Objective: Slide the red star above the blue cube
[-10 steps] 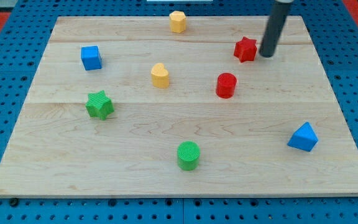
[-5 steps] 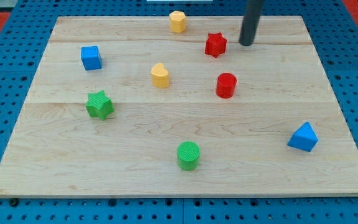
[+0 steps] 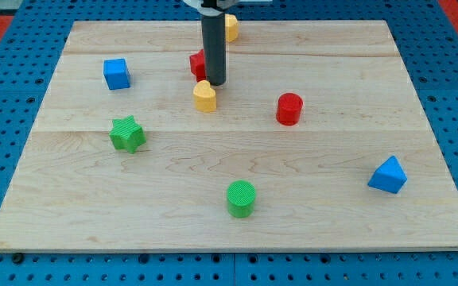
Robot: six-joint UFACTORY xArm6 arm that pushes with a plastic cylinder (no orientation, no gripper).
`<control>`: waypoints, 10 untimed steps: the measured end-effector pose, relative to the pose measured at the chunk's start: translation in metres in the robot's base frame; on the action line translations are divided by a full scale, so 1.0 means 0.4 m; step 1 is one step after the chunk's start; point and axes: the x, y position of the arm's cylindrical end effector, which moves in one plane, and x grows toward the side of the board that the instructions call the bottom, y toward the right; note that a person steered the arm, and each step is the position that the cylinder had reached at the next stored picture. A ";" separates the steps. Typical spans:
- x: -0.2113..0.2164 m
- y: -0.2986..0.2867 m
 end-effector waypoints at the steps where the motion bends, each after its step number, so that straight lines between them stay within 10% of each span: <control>1: -0.030 -0.009; 10: -0.102 -0.046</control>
